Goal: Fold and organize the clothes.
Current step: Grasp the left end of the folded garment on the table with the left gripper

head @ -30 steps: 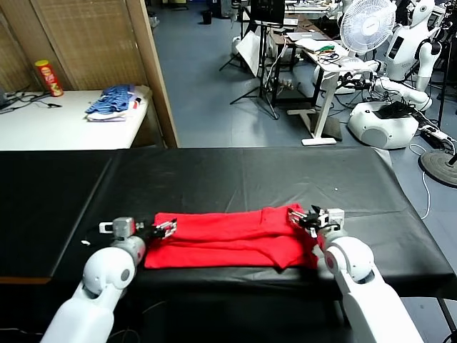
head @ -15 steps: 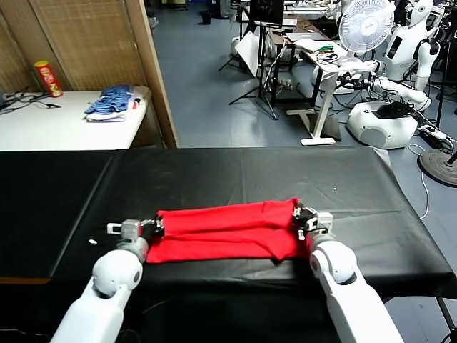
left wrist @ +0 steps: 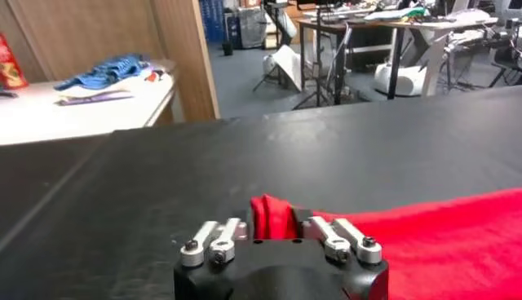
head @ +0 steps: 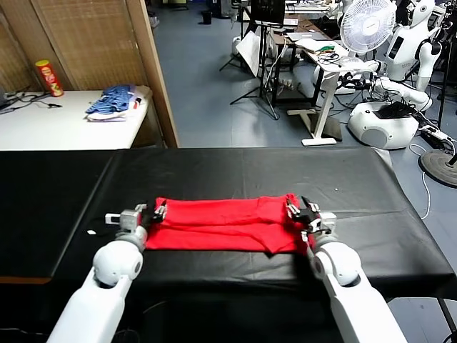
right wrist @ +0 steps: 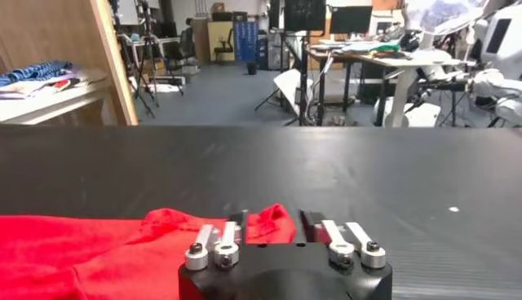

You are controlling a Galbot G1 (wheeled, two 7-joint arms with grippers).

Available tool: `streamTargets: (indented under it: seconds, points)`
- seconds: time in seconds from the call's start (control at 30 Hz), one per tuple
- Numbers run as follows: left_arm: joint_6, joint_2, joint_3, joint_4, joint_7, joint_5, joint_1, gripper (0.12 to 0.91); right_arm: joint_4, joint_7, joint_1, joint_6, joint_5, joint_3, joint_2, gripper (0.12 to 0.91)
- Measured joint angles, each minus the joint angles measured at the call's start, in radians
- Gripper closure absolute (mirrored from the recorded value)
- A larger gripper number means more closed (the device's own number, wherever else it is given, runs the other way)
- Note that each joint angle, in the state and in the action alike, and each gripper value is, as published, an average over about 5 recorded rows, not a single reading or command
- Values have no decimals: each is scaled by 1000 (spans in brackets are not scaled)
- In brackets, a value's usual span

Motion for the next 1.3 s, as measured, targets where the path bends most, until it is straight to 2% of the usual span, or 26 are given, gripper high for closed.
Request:
streamTargets:
  seconds: [0.07, 0.13, 0.33, 0.6, 0.7, 1.03, 1.1, 1.3]
  points:
    - [9, 5, -12, -18, -8, -31, 15, 277, 30, -2, -23, -2, 5, 10, -4, 229]
    - [22, 3, -26, -39, -18, -68, 32, 244, 57, -2, -41, -5, 10, 15, -6, 228]
    - [30, -23, -73, -78, -26, -143, 97, 232, 104, 0, -61, -13, 16, 17, -6, 227]
    - [8, -74, -85, -78, 1, -125, 166, 238, 112, 1, -70, -12, 10, 16, -5, 227]
    - [-18, -92, -78, -74, 15, -82, 182, 316, 114, 1, -72, -9, 5, 18, -5, 227]
    - [-56, -102, -81, -55, 29, -19, 180, 826, 133, 5, -81, -11, -17, 26, 4, 227]
    - [-72, -92, -85, -54, 36, 20, 179, 873, 144, 8, -88, -16, -24, 32, 7, 227]
    - [-120, 2, -120, -51, 57, 200, 192, 871, 177, 14, -109, -28, -35, 48, 16, 227]
